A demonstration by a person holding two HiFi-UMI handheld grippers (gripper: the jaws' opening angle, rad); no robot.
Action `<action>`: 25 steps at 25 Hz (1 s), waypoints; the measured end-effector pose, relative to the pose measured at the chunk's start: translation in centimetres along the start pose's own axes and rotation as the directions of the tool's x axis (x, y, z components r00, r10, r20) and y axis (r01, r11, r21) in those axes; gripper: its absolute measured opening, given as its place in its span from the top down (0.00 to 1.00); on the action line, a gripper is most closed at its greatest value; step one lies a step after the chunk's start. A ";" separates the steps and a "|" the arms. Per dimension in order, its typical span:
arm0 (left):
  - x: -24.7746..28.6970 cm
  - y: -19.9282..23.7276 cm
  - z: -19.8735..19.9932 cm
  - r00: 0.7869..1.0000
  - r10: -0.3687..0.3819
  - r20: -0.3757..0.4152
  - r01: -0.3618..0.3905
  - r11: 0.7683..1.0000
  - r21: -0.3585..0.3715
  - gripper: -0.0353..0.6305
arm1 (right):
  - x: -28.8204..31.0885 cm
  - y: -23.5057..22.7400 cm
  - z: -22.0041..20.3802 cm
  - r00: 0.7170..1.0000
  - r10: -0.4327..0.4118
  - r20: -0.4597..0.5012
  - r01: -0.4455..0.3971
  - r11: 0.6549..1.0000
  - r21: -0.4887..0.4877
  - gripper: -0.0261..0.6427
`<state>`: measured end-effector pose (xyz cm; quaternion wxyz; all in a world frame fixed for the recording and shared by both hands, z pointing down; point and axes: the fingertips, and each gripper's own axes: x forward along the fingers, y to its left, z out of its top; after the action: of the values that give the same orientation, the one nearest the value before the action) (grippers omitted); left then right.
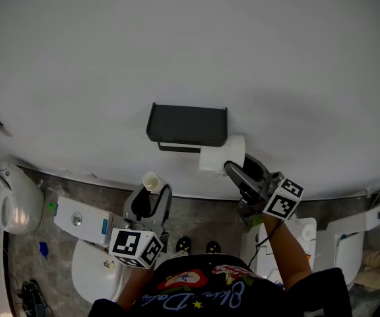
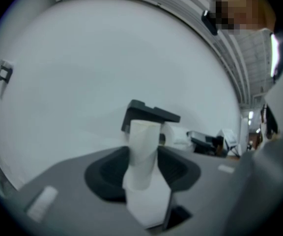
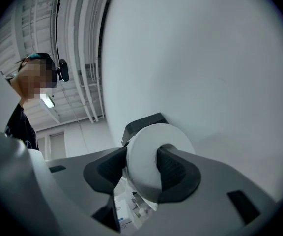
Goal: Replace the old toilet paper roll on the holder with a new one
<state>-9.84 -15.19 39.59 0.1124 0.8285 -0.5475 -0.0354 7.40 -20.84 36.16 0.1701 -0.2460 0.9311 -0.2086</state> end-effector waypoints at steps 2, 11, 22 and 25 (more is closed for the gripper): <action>-0.4 0.2 0.0 1.000 0.009 0.003 -0.009 1.000 -0.001 0.67 | 1.1 0.8 -0.8 0.999 0.027 -0.021 -0.027 1.000 -0.001 0.67; -1.4 1.5 0.0 1.000 0.030 0.006 -0.030 1.000 -0.008 0.67 | 4.8 3.2 -3.0 0.994 0.045 -0.098 -0.052 0.996 -0.073 0.68; -0.3 0.9 0.1 1.000 0.007 0.007 -0.007 1.000 -0.007 0.67 | 7.3 3.9 -4.7 0.992 0.038 -0.118 -0.050 0.993 -0.103 0.69; -0.2 0.7 -0.1 1.000 0.001 0.003 -0.001 1.000 -0.007 0.67 | 7.3 3.8 -4.9 0.994 0.033 -0.107 -0.045 0.993 -0.113 0.69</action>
<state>-10.48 -15.25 39.84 0.1144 0.8276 -0.5481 -0.0383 -2.11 -20.16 37.00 0.1107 -0.2258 0.9539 -0.1637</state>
